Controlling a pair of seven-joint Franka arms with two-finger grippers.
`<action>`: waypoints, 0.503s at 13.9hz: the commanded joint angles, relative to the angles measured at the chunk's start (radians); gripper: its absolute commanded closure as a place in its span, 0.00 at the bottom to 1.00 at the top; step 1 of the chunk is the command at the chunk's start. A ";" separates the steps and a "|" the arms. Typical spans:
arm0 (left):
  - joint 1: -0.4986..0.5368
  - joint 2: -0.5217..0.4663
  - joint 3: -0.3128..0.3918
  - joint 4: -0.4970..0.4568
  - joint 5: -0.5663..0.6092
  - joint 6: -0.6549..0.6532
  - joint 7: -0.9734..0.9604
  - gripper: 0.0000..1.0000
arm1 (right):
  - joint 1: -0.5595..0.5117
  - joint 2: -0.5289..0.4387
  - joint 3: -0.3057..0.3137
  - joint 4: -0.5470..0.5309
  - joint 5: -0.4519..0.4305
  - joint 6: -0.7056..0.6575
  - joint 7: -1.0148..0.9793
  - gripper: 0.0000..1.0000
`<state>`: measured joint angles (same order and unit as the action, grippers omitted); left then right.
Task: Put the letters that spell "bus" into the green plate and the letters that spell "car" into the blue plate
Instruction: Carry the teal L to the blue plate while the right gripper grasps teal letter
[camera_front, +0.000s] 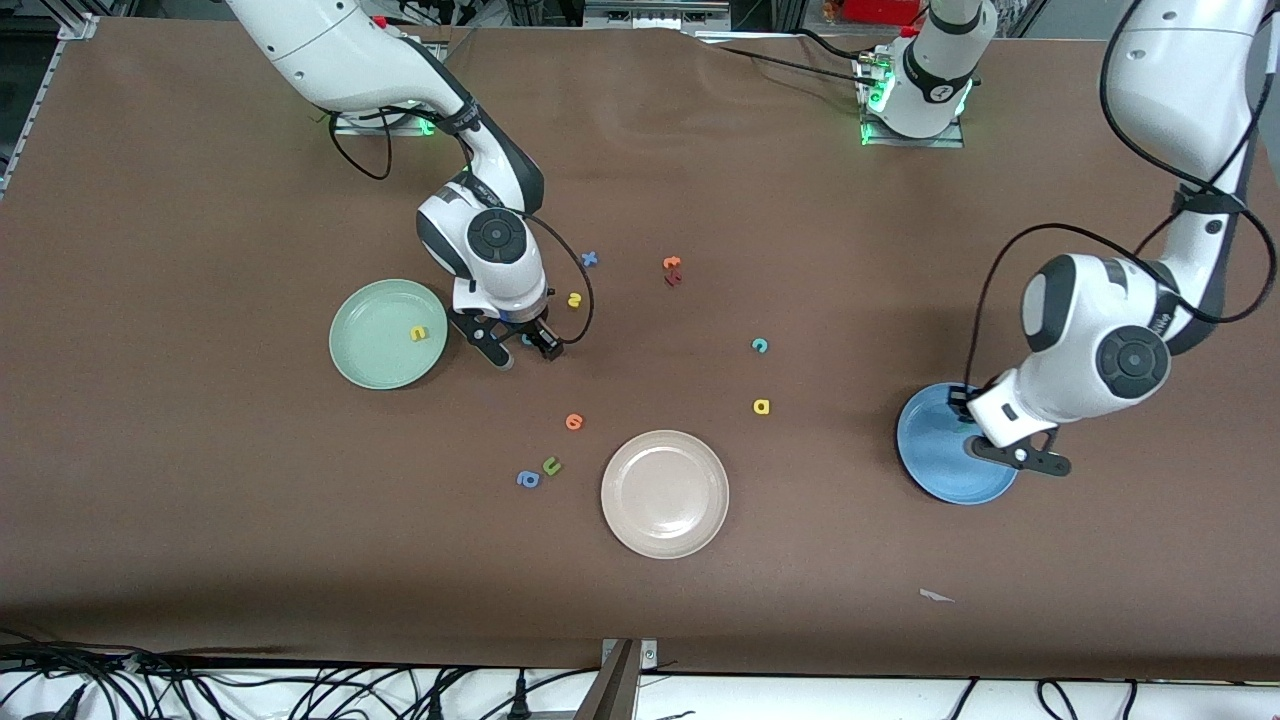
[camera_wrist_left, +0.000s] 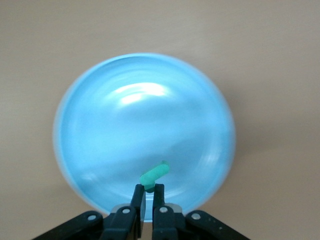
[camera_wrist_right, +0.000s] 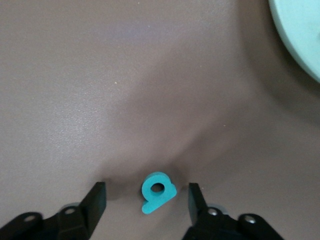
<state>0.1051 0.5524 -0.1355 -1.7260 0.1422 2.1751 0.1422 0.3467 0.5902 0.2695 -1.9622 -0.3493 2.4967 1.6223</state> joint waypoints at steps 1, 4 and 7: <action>-0.001 0.077 -0.004 0.092 0.054 -0.015 0.014 0.03 | -0.006 0.007 0.007 -0.003 0.003 0.011 0.018 0.41; -0.057 0.075 -0.015 0.092 0.037 -0.015 -0.151 0.00 | -0.006 0.010 0.007 -0.014 0.003 0.011 0.018 0.56; -0.161 0.090 -0.019 0.092 0.005 -0.012 -0.352 0.00 | -0.006 0.010 0.007 -0.014 0.000 0.010 0.015 0.76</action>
<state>0.0118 0.6210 -0.1591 -1.6584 0.1586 2.1759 -0.0806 0.3466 0.5925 0.2706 -1.9622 -0.3493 2.5057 1.6247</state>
